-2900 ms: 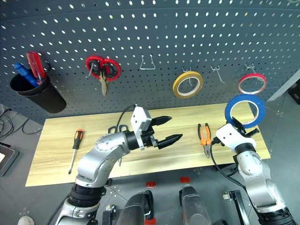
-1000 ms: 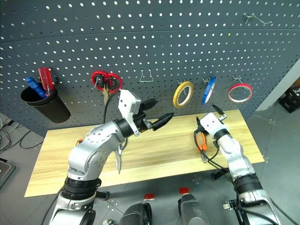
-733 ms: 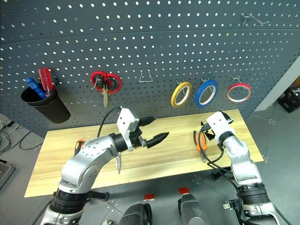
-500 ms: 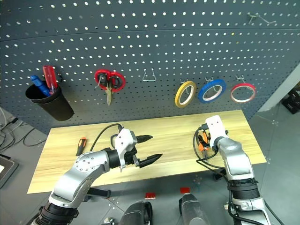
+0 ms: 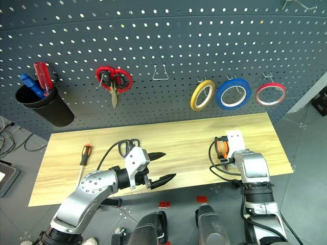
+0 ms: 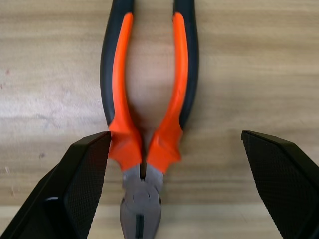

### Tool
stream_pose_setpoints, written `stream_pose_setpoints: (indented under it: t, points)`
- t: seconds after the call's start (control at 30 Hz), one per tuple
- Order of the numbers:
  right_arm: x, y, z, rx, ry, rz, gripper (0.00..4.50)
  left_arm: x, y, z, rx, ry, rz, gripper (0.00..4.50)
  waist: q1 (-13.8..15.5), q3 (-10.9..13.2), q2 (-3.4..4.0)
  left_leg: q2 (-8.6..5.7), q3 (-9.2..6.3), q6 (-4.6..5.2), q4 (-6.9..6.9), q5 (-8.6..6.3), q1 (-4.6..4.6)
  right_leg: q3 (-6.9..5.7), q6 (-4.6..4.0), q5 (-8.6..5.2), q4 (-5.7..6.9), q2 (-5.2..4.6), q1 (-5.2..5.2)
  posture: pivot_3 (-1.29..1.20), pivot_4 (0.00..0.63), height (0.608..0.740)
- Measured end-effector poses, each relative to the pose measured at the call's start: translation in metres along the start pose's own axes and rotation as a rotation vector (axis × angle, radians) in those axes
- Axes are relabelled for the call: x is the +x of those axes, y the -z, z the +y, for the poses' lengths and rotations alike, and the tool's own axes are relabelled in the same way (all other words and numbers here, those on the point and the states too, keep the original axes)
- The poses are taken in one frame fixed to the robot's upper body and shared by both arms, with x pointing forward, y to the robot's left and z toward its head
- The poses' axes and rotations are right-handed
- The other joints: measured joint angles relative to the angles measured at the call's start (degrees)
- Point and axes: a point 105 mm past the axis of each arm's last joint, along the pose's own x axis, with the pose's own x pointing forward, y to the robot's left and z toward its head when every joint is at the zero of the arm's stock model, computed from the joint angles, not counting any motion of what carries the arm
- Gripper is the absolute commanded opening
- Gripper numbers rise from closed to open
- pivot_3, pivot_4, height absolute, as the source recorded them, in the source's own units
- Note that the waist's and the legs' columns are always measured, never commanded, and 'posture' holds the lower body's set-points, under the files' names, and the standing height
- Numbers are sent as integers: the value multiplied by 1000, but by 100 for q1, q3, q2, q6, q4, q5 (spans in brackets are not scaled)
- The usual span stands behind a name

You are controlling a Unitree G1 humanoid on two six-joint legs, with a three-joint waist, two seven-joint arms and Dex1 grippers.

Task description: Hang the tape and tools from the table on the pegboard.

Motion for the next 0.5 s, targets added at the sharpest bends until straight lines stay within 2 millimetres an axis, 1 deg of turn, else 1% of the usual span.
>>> stream_pose_setpoints:
  t: [0.13, 0.33, 0.5]
  points:
    - [8, 1, 2, -2, 1, 15, 4465, -3, -4, -2, -2, -15, -8, 4500, 36, 82, -13, -3, 3, 0, 0, 0, 0, 1, 0, 0, 1, -2, 0, -112, 402, 740]
    - [13, -15, 8, -6, -5, -11, 4465, -4, -4, -3, -21, -23, -4, 4500, 125, 131, -15, 1, 2, 0, 0, 0, 0, -1, 0, 0, 1, -3, -4, -94, 414, 740]
    - [18, -30, 11, -11, -14, -37, 4465, -6, -5, 0, -13, -36, -7, 4500, 162, 191, -20, 0, 3, -1, 0, 1, 0, -1, -1, 1, 3, -3, -5, -94, 414, 740]
